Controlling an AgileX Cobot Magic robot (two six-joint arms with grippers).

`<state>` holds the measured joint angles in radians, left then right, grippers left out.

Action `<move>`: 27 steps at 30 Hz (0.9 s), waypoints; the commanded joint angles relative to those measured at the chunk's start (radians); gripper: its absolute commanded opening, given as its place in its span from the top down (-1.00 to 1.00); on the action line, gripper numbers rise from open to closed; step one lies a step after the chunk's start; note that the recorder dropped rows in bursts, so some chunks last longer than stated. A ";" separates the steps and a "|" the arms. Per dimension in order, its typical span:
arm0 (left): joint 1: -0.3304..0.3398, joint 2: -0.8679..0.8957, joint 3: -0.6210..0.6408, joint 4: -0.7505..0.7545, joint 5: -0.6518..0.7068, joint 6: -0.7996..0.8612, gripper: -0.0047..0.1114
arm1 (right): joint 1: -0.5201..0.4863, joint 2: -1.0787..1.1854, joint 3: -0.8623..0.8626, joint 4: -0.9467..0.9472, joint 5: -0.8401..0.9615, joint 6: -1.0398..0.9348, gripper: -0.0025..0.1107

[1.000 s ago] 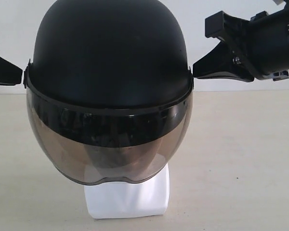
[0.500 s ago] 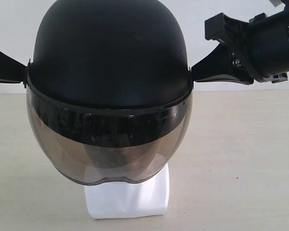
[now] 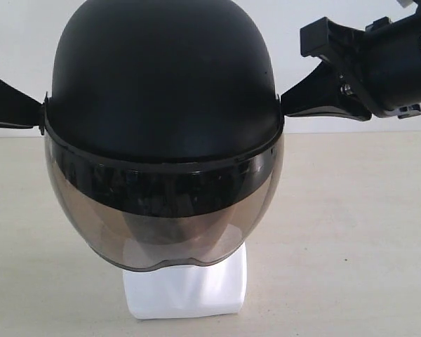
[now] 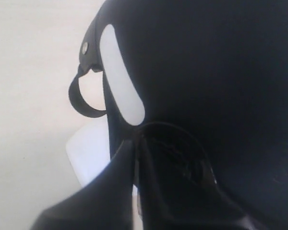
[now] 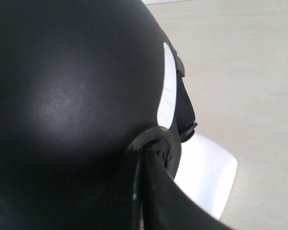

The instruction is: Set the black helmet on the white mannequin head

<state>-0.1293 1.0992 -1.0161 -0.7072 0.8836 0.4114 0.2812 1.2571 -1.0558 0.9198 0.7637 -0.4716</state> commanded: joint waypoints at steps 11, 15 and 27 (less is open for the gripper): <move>-0.009 0.016 0.006 -0.097 0.003 0.031 0.84 | 0.008 -0.019 -0.004 0.029 0.031 0.016 0.96; -0.009 0.027 0.006 -0.097 -0.008 0.031 0.84 | 0.008 -0.054 -0.004 0.026 0.031 0.025 0.96; -0.009 0.044 0.006 -0.097 -0.052 0.031 0.84 | 0.008 -0.078 -0.003 0.024 0.091 0.048 0.96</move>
<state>-0.1293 1.1361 -1.0161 -0.7732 0.8300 0.4379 0.2811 1.1905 -1.0558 0.9257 0.8285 -0.4276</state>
